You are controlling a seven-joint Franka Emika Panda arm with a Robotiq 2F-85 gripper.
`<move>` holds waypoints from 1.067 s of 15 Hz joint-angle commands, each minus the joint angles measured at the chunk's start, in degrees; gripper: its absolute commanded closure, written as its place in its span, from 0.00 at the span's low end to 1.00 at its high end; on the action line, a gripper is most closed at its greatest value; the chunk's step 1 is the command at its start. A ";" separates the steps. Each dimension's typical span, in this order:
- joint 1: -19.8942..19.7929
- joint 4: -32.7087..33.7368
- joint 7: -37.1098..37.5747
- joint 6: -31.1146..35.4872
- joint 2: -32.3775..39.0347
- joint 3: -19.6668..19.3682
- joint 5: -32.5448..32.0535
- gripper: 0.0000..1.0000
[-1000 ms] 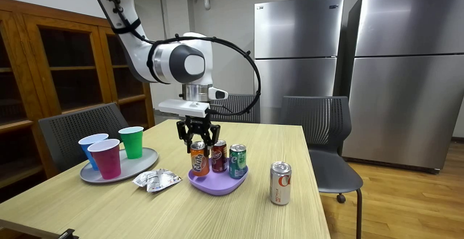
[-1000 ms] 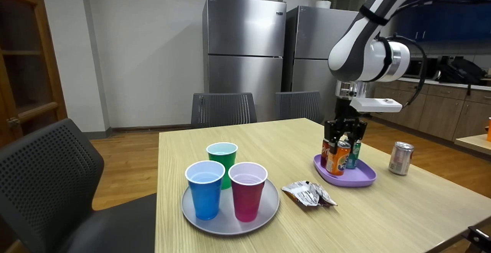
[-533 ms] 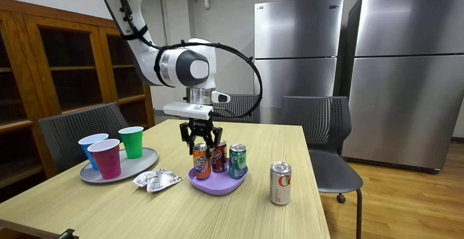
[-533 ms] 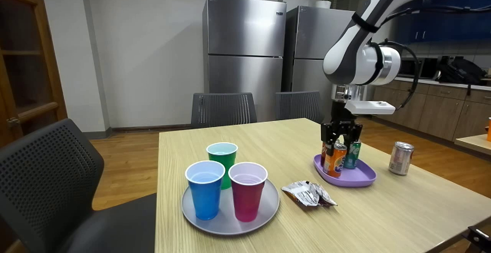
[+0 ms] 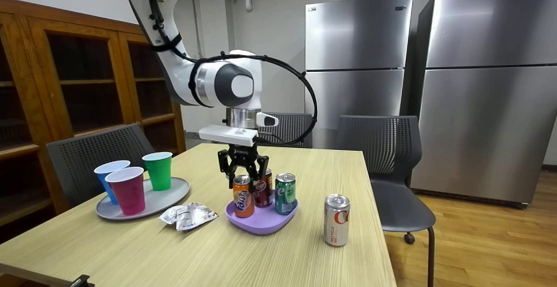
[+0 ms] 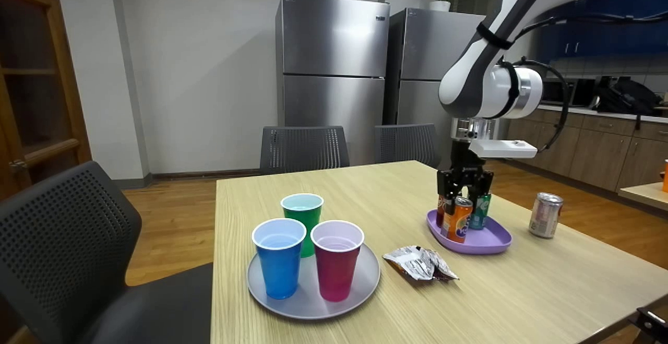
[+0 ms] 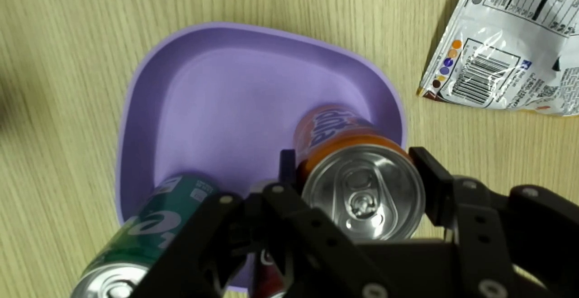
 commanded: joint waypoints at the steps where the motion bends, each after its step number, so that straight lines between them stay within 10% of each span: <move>1: -1.48 1.45 -0.82 -2.64 -0.30 1.25 0.22 0.12; 16: -4.37 -7.43 -4.11 -2.28 -15.42 -0.83 1.44 0.00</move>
